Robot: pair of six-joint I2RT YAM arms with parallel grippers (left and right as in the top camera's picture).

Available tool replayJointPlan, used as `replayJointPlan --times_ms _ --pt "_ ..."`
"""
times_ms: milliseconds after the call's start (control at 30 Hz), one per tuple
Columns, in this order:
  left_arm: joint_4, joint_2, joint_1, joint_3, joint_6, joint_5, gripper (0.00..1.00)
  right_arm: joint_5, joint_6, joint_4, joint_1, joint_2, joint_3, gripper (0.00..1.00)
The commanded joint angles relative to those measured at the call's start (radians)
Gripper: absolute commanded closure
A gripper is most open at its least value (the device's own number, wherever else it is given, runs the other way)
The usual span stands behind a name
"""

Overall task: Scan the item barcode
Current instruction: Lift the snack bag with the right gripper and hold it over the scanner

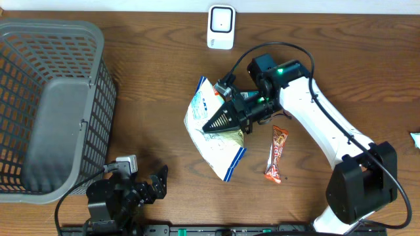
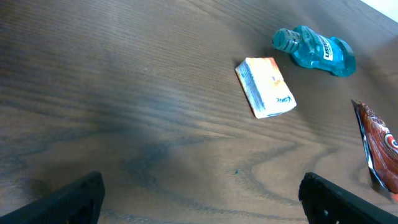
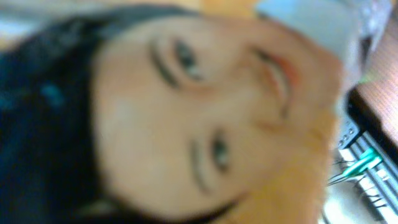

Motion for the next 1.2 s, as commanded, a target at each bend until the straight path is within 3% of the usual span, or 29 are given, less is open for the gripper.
replayJointPlan --times_ms 0,67,400,800,933,1167 --pt "-0.006 -0.005 0.005 -0.001 -0.010 0.013 0.00 -0.069 0.217 -0.004 -0.004 -0.013 0.015 0.94" --pt "-0.006 -0.005 0.005 -0.001 -0.010 0.013 0.00 -0.069 0.282 -0.004 -0.003 -0.013 0.015 0.99" --pt "-0.006 -0.005 0.005 -0.001 -0.010 0.013 0.00 -0.069 0.692 -0.002 -0.011 -0.013 0.015 0.99" --pt "-0.006 -0.005 0.005 -0.001 -0.010 0.013 0.00 -0.036 0.675 0.016 -0.039 -0.013 0.015 0.99" --pt "-0.006 -0.005 0.005 -0.001 -0.010 0.013 0.00 0.187 0.676 0.062 -0.043 -0.013 0.015 0.99" --pt "-0.006 -0.005 0.005 -0.001 -0.010 0.013 0.00 0.808 0.675 0.109 -0.043 -0.013 0.015 0.99"
